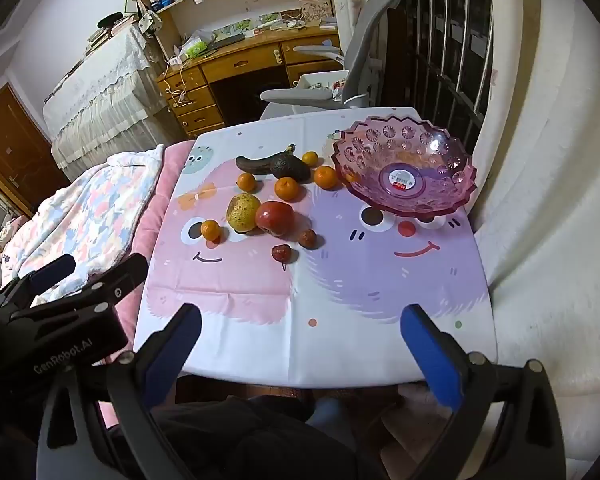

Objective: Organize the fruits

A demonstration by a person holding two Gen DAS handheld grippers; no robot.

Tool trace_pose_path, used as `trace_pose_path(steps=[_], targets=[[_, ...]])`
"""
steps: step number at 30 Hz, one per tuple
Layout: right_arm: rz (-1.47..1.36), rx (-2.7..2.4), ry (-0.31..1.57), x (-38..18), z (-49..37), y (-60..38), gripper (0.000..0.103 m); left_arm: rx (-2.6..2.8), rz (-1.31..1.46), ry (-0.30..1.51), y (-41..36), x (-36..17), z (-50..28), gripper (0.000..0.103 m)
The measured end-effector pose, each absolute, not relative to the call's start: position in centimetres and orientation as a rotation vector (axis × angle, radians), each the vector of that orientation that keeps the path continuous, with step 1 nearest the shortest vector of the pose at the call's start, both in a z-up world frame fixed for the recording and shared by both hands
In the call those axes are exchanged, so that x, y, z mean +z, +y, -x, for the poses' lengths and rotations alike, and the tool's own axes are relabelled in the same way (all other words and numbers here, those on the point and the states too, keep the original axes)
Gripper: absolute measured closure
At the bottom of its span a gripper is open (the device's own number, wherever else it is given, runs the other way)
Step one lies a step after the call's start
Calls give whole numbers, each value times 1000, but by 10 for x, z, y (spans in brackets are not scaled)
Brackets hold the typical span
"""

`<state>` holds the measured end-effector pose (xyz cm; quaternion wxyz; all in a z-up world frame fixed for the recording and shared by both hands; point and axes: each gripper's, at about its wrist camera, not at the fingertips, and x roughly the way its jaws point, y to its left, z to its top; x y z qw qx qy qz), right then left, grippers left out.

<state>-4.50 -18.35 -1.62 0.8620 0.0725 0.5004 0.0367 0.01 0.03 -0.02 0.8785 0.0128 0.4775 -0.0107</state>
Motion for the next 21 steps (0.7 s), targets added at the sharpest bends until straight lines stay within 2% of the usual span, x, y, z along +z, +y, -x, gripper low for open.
trace_pose_path(steps=[21], targets=[[-156,81,1045,-15,44,-187,3,-19,-33,991,0,0,0,1]])
